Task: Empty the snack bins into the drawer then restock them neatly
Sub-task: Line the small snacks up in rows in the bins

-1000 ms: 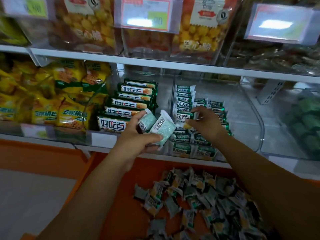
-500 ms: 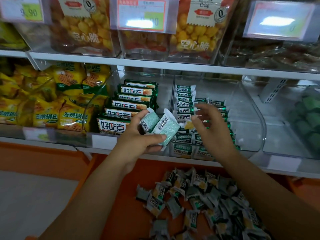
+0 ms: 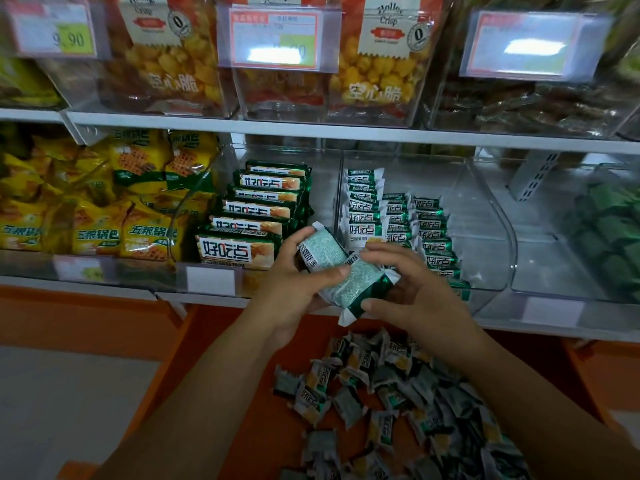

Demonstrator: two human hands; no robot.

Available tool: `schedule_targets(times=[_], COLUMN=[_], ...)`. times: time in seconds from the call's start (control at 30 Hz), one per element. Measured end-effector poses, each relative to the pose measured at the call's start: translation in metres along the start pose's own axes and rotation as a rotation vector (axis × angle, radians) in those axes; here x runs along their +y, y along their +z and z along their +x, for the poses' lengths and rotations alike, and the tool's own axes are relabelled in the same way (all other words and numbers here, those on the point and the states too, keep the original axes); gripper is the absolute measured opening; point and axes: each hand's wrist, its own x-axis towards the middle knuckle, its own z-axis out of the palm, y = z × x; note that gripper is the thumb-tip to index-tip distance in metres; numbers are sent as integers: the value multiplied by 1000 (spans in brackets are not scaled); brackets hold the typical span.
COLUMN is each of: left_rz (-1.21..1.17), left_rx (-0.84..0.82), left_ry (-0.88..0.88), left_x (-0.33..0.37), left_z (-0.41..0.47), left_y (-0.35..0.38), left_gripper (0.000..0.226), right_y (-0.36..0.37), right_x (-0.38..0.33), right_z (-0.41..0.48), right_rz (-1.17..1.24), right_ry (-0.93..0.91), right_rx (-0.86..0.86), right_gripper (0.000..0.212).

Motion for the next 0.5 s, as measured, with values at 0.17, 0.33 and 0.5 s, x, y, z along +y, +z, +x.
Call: schedule_targets(times=[0.17, 0.33, 0.5], left_rz=[-46, -15, 97], left_rx=[7, -10, -69], left_ry=[-44, 12, 77], left_x=[2, 6, 2], left_z=[5, 6, 3], left_y=[1, 0, 1], left_gripper=[70, 61, 74], right_y=[-7, -8, -3], right_x=[0, 2, 0], right_z=[7, 13, 15], right_rz=[-92, -46, -92], right_ry=[12, 180, 193], right_rx=[-57, 94, 77], right_gripper=[53, 47, 41])
